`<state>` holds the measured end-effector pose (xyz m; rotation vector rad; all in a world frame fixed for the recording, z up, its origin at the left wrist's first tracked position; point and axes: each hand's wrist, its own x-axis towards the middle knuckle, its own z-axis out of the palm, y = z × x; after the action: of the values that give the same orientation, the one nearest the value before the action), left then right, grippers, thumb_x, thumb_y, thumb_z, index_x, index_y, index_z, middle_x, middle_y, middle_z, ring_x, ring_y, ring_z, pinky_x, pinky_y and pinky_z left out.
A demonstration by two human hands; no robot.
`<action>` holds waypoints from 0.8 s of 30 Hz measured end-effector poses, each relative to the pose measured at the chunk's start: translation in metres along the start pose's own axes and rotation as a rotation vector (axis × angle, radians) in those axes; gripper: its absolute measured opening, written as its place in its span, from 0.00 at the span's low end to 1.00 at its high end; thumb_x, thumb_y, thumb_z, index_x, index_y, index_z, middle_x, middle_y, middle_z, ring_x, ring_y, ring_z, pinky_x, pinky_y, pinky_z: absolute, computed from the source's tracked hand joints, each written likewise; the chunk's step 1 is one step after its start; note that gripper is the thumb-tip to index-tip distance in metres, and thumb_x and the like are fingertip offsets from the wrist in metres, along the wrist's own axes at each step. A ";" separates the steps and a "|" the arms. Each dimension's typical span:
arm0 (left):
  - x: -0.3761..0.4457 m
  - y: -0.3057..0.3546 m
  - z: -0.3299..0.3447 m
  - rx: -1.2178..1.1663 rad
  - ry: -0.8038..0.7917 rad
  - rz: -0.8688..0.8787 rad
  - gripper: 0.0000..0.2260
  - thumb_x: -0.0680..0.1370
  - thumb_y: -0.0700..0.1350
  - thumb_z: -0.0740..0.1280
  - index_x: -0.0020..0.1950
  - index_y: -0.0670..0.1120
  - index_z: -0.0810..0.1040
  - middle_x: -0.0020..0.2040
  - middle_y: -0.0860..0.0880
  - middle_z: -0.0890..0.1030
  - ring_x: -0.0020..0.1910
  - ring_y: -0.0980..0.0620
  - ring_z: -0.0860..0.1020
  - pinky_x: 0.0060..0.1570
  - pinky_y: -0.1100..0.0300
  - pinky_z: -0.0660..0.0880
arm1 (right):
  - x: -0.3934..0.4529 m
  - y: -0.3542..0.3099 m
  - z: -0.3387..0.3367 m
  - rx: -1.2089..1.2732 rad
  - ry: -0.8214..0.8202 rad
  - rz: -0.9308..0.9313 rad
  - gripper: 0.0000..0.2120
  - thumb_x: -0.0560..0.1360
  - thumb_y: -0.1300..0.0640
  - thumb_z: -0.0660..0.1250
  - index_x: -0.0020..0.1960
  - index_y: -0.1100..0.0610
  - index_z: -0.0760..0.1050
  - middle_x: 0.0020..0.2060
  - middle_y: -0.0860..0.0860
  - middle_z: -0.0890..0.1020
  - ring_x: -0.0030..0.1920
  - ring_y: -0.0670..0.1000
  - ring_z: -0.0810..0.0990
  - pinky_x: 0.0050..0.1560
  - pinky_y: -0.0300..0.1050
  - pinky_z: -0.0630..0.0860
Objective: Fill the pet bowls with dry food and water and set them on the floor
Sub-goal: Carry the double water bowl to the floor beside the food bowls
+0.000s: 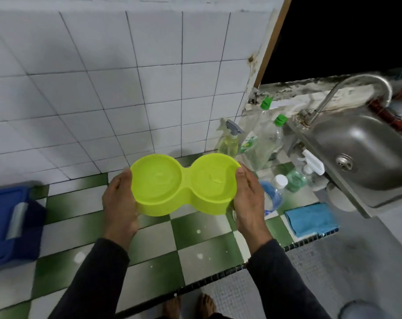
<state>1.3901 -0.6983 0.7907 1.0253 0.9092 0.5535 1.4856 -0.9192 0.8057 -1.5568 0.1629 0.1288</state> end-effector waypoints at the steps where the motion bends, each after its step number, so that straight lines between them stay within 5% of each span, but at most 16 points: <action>1: -0.002 0.005 -0.001 -0.015 0.017 0.009 0.09 0.81 0.58 0.68 0.52 0.55 0.83 0.63 0.47 0.82 0.63 0.41 0.79 0.48 0.47 0.79 | 0.002 -0.005 0.003 -0.001 -0.009 -0.007 0.14 0.84 0.48 0.61 0.67 0.46 0.77 0.63 0.43 0.81 0.64 0.47 0.78 0.69 0.56 0.74; 4: -0.010 0.023 -0.001 -0.058 0.064 0.038 0.08 0.82 0.57 0.67 0.52 0.55 0.83 0.62 0.49 0.82 0.61 0.44 0.79 0.43 0.53 0.77 | 0.006 -0.019 0.012 -0.012 -0.061 -0.032 0.16 0.84 0.47 0.61 0.68 0.48 0.77 0.64 0.45 0.81 0.65 0.48 0.78 0.69 0.57 0.74; 13: -0.033 0.084 -0.010 -0.135 0.157 0.191 0.06 0.82 0.56 0.67 0.53 0.56 0.81 0.62 0.52 0.81 0.63 0.45 0.78 0.63 0.39 0.76 | 0.013 -0.079 0.045 0.006 -0.190 -0.087 0.13 0.83 0.48 0.62 0.64 0.47 0.81 0.59 0.44 0.84 0.60 0.48 0.81 0.65 0.56 0.78; 18: -0.047 0.111 -0.019 -0.175 0.216 0.267 0.10 0.82 0.57 0.67 0.58 0.54 0.80 0.60 0.50 0.83 0.59 0.47 0.80 0.52 0.46 0.79 | 0.011 -0.112 0.067 0.012 -0.258 -0.103 0.12 0.82 0.50 0.64 0.61 0.49 0.82 0.57 0.45 0.84 0.58 0.48 0.82 0.63 0.55 0.79; 24: -0.061 0.135 -0.044 -0.225 0.309 0.304 0.10 0.82 0.55 0.67 0.57 0.51 0.81 0.61 0.47 0.82 0.60 0.45 0.80 0.55 0.45 0.79 | -0.006 -0.134 0.097 -0.015 -0.361 -0.107 0.11 0.82 0.47 0.63 0.59 0.47 0.82 0.57 0.42 0.83 0.60 0.48 0.79 0.64 0.57 0.77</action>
<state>1.3222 -0.6646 0.9252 0.8905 0.9399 1.0683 1.5062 -0.8232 0.9388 -1.5270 -0.2050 0.3237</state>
